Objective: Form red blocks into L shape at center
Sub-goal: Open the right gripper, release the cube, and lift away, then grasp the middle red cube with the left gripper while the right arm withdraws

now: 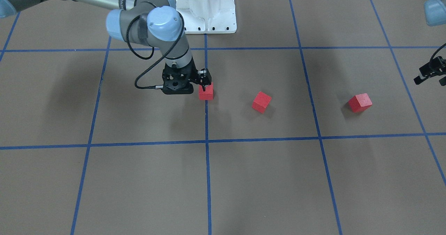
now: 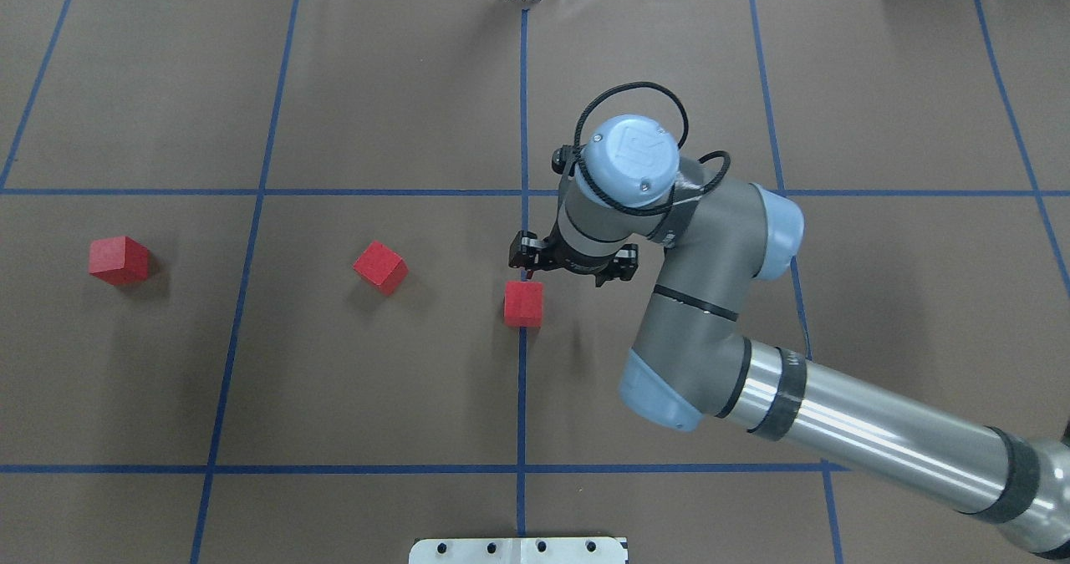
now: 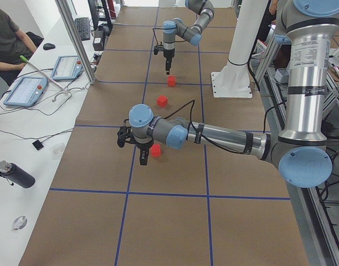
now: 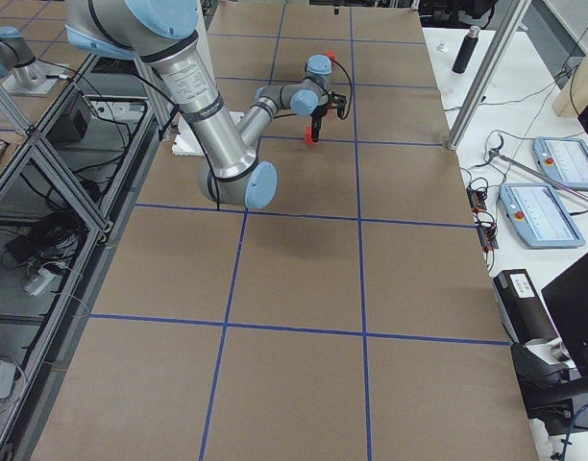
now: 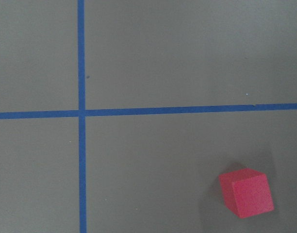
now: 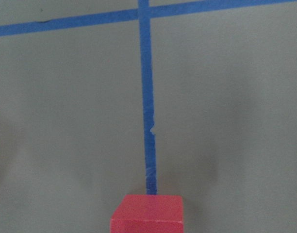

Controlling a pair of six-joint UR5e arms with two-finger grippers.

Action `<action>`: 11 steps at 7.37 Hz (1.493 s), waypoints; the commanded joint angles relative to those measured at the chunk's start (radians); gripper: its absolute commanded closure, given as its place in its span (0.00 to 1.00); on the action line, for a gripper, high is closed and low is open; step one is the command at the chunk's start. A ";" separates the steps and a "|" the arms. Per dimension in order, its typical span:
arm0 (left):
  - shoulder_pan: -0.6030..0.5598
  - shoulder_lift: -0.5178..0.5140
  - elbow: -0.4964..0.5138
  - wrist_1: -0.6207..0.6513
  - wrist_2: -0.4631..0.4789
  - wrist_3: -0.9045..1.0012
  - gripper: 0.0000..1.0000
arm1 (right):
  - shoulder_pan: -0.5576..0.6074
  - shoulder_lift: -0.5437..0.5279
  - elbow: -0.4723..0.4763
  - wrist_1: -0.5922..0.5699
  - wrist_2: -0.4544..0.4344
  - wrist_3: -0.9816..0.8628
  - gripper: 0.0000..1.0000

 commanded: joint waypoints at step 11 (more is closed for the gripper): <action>0.713 -0.383 -0.012 -0.117 0.488 -0.171 0.11 | 0.213 -0.308 0.115 0.014 0.100 -0.291 0.00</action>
